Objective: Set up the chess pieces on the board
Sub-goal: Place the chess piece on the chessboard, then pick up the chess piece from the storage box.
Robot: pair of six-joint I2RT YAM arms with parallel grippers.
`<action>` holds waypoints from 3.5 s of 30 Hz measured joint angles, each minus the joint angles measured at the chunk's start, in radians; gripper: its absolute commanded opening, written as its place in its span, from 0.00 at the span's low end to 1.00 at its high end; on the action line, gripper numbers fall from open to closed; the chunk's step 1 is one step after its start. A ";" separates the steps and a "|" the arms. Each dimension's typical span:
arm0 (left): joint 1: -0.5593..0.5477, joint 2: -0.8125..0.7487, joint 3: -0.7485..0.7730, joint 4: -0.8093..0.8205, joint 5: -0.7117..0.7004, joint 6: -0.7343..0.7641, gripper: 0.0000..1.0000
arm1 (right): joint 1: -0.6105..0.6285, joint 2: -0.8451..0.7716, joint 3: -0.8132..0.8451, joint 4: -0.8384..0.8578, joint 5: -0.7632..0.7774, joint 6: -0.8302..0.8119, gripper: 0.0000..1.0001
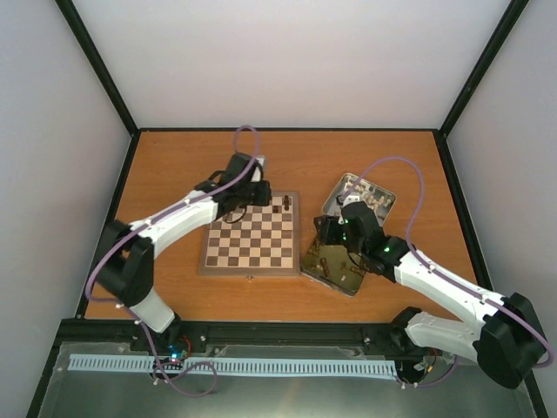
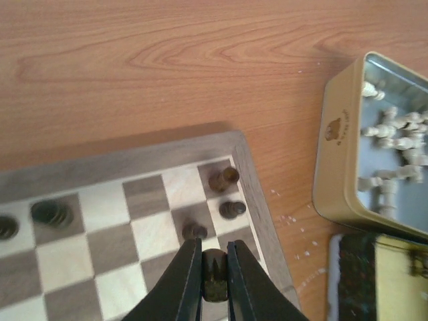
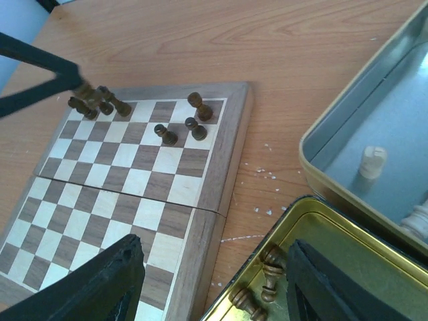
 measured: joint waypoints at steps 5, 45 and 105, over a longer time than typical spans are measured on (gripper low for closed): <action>-0.060 0.162 0.111 0.005 -0.127 0.052 0.01 | -0.008 -0.032 -0.019 -0.014 0.024 0.051 0.58; -0.069 0.325 0.171 0.101 -0.177 0.153 0.40 | -0.018 -0.064 -0.039 -0.059 0.043 0.084 0.58; 0.077 -0.266 -0.014 0.017 -0.304 -0.042 0.55 | -0.039 0.608 0.355 -0.596 -0.096 -0.109 0.25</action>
